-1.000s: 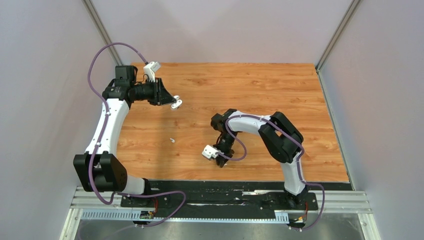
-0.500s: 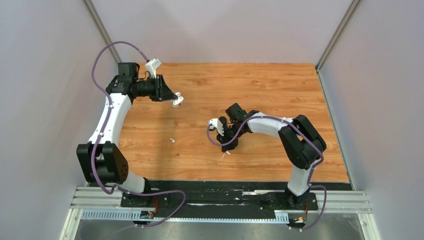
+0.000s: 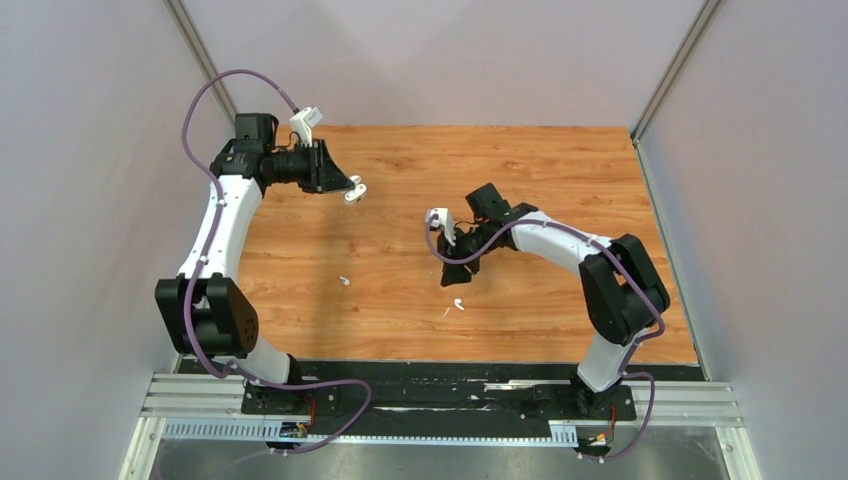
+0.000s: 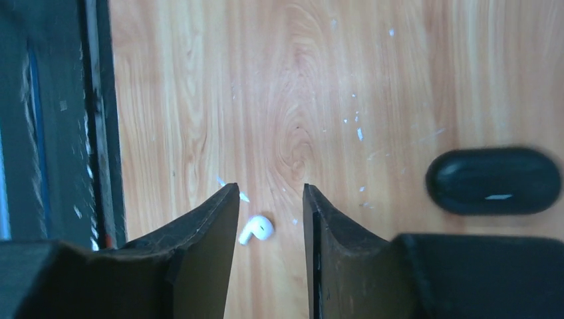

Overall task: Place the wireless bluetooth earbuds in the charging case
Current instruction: Adjust the earbud at the center of the board, then pick up the earbud from the center of the board.

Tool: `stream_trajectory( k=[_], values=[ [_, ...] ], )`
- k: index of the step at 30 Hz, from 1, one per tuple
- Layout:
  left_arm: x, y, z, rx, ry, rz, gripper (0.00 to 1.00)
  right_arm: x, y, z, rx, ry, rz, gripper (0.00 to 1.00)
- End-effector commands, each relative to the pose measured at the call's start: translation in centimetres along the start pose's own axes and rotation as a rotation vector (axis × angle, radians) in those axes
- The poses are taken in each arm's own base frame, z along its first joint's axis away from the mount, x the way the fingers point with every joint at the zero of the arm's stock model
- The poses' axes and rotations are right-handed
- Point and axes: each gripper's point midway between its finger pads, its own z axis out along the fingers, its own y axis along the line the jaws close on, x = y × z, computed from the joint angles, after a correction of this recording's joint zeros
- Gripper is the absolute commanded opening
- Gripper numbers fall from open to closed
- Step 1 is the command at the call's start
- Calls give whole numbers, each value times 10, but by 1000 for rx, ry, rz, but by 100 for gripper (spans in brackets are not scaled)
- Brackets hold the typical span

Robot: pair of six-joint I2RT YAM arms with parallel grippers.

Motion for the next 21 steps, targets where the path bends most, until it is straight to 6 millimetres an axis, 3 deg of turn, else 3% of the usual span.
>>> stream_trajectory(
  k=[1, 5, 9, 21],
  values=[
    [-6, -20, -10, 68, 0, 126, 0, -5, 46, -34, -286, -26, -453, 40],
    [4, -30, -15, 115, 31, 181, 0, 29, 39, -33, -336, 79, -694, 41],
    [15, -34, -18, 130, 57, 184, 0, 46, 31, -26, -384, 119, -791, 42],
    [23, -36, -21, 118, 61, 156, 0, 61, 11, -8, -414, 170, -809, 42]
  ],
)
